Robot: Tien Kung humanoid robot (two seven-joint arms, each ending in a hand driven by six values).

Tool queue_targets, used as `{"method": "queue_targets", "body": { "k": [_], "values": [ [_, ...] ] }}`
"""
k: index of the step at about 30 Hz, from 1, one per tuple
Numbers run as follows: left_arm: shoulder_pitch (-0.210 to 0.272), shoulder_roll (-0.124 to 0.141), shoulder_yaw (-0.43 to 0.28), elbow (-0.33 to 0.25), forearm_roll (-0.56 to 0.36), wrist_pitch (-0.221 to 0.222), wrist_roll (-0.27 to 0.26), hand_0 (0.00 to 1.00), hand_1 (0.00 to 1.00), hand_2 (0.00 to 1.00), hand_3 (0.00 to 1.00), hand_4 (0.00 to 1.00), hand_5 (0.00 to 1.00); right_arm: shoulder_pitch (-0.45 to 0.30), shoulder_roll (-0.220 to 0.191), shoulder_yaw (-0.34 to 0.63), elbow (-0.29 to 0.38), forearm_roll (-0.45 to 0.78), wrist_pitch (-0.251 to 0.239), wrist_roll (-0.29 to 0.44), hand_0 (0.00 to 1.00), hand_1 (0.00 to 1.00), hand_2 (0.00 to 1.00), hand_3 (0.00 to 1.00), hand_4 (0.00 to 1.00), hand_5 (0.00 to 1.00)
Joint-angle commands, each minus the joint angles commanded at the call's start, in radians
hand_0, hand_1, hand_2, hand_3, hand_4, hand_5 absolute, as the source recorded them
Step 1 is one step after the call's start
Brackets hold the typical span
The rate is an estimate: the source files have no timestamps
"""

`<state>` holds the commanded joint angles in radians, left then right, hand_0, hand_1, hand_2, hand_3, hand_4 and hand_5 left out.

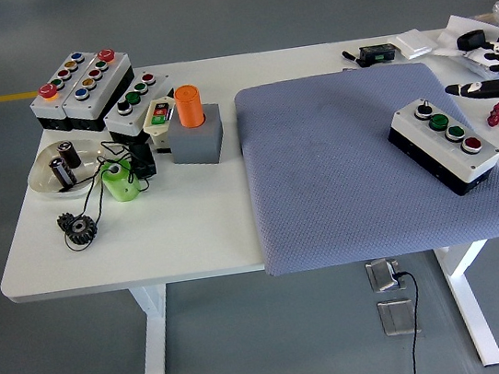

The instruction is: Pick up the button,place it on the desk,press the button,press the button

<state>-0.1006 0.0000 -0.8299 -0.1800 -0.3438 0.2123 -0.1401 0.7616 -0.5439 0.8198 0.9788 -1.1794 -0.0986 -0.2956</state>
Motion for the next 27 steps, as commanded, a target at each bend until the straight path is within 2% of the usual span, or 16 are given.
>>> {"method": "queue_targets", "body": {
  "k": [7,14,18,22,27],
  "values": [
    [0.0,0.0,0.005,0.0,-0.001,0.001,0.001,0.7,0.777,0.802,0.644,0.436,0.947,-0.012,0.034,-0.012,0.01,0.012,0.018,-0.07,0.998,0.984,0.998,0.998,0.998,0.315],
    [-0.001,0.0,0.009,0.0,-0.004,0.002,0.001,0.7,0.777,0.802,0.642,0.432,0.945,-0.014,0.06,-0.022,0.029,0.032,0.015,-0.106,0.998,0.986,0.998,0.998,0.998,0.33],
    [-0.002,0.0,0.013,0.0,-0.009,0.002,0.001,0.7,0.776,0.801,0.642,0.429,0.945,-0.004,0.084,-0.037,0.002,0.013,0.011,-0.129,0.998,0.981,0.998,0.998,0.998,0.332],
    [-0.003,0.0,0.012,0.0,-0.006,0.005,0.002,0.7,0.776,0.801,0.642,0.429,0.945,0.013,0.118,-0.043,-0.058,-0.076,-0.001,-0.161,0.998,0.981,0.998,0.998,0.998,0.332],
    [-0.002,0.0,0.017,0.0,-0.01,0.008,0.003,0.7,0.776,0.799,0.639,0.427,0.944,0.022,0.135,-0.056,-0.087,-0.166,0.019,-0.206,0.998,0.956,0.998,0.998,0.998,0.322]
  ]
}}
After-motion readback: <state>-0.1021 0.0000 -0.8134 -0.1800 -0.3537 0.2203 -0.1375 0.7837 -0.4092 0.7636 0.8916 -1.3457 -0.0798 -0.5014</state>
